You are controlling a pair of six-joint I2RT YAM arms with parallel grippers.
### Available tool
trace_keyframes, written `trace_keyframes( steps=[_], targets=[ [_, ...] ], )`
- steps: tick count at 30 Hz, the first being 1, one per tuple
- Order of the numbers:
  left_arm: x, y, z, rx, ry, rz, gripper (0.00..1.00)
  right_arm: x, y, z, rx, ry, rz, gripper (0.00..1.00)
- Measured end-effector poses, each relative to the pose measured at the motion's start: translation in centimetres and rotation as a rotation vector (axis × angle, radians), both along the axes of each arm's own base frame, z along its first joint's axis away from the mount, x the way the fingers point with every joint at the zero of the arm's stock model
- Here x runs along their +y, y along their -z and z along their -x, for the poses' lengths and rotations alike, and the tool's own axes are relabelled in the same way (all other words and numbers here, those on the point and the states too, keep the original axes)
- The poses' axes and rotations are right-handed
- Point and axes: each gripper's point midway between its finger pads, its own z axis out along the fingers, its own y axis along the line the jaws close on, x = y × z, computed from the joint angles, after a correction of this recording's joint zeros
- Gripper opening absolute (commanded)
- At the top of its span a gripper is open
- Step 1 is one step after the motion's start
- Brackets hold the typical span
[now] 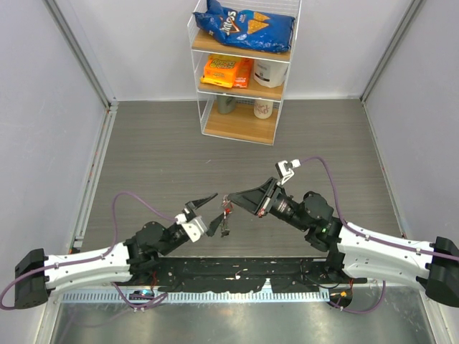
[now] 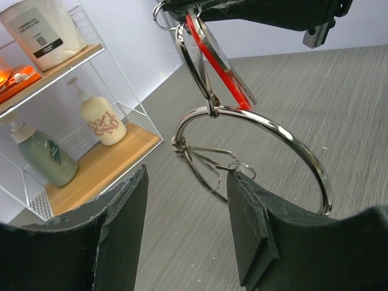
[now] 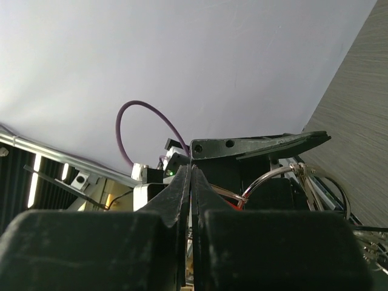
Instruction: Put the keys on the keyring
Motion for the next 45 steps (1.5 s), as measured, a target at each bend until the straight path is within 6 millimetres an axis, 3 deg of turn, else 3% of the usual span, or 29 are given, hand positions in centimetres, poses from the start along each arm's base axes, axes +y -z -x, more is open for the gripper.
trace_keyframes(
  steps=[8,11,13,24,27,28,30,32,38,45],
  targets=[
    [-0.4,-0.9,0.6,-0.016,0.039,0.038,0.57,0.8,0.0,1.0,-0.022,-0.073,-0.017,0.06],
    [-0.6,-1.1,1.1,-0.02,0.072,0.065,0.18,1.3,0.3,1.4,-0.024,-0.111,-0.016,0.06],
    [-0.8,-1.2,1.5,-0.018,0.097,0.075,0.0,1.6,0.3,1.8,-0.028,-0.134,-0.02,0.06],
    [-1.4,-1.8,2.5,-0.023,0.163,0.1,0.0,1.4,0.1,3.0,-0.043,-0.192,-0.032,0.06],
    [-1.4,-1.7,2.3,-0.017,0.151,0.099,0.0,0.7,0.2,3.3,-0.055,-0.187,-0.028,0.19],
    [-1.3,-1.6,2.2,-0.013,0.143,0.096,0.0,0.4,0.1,3.4,-0.058,-0.185,-0.029,0.3],
    [-1.3,-1.2,1.6,0.004,0.11,0.077,0.0,-0.3,-0.1,3.6,-0.072,-0.175,-0.033,0.42],
    [-1.2,-0.5,0.8,0.025,0.069,0.047,0.0,-1.2,-0.2,3.7,-0.084,-0.153,-0.028,0.48],
    [-1.2,1.9,-1.1,0.085,-0.039,-0.078,0.0,-4.3,1.2,3.0,-0.088,-0.023,0.06,0.54],
    [-1.9,2.3,-2.9,0.128,-0.133,-0.198,0.0,-7.8,3.8,1.6,-0.072,0.145,0.187,0.55]
  ],
)
